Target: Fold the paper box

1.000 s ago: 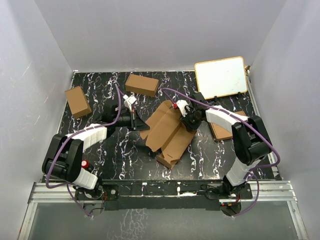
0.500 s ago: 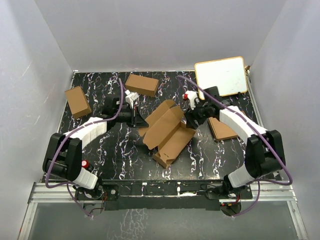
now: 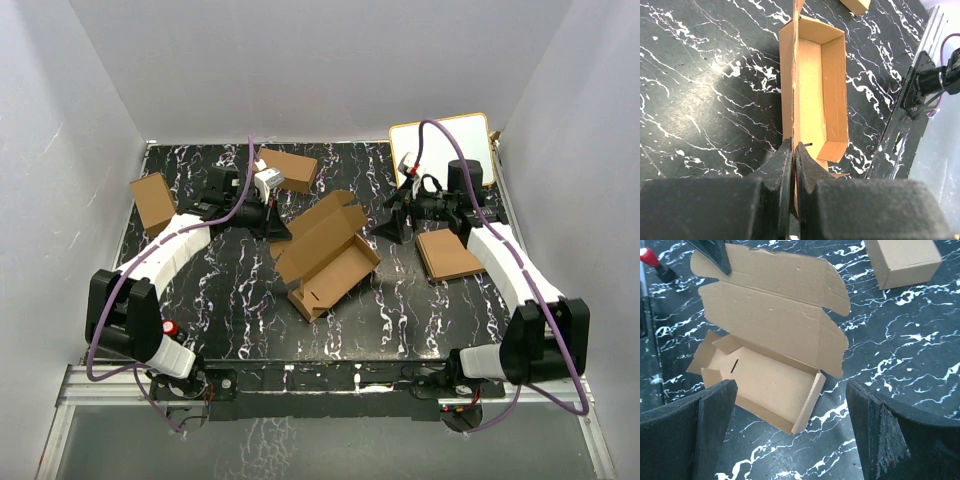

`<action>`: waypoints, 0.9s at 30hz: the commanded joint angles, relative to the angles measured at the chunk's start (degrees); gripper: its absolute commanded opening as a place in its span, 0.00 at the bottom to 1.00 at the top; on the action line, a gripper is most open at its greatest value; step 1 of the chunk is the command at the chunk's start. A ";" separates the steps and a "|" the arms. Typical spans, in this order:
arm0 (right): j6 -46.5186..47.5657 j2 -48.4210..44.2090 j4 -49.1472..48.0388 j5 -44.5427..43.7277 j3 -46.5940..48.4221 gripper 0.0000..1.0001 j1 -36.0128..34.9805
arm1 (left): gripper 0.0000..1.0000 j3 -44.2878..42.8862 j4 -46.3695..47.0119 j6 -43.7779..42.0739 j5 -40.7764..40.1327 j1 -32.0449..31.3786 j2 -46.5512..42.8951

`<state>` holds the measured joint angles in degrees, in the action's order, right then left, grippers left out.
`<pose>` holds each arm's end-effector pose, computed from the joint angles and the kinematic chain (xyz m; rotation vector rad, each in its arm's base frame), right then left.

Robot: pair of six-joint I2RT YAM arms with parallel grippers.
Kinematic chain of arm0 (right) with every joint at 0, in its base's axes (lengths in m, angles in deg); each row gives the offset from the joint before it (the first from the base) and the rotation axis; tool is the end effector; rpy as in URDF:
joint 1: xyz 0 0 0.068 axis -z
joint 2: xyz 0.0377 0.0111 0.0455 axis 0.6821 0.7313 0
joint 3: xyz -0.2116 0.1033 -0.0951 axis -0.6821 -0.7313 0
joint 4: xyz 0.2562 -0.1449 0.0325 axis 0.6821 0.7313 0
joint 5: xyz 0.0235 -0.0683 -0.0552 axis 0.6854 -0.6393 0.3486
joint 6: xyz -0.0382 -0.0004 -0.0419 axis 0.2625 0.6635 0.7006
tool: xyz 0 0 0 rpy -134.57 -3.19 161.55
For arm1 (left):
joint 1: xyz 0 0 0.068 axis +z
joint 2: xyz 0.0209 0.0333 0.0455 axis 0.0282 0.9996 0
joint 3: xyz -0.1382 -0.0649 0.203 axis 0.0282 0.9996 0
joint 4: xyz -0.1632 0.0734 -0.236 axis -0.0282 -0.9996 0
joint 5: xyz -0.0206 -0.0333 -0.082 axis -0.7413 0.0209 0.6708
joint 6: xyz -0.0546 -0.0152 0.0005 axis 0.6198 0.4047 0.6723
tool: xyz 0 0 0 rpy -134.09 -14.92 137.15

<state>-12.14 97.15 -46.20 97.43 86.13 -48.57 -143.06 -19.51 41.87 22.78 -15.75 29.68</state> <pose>0.3155 0.0636 0.2716 -0.9712 1.7402 0.8657 0.3379 -0.1364 0.2370 0.8230 2.0191 -1.0672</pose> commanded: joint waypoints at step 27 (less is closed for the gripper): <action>-1.61 3.97 -19.86 17.19 -10.76 0.97 2.87 | 0.00 -20.19 -23.94 -18.05 -6.50 -12.28 4.71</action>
<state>-17.25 101.19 -62.72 113.15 74.46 -45.01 -159.41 -38.90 26.88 17.76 -26.55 33.11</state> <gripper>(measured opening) 0.986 0.012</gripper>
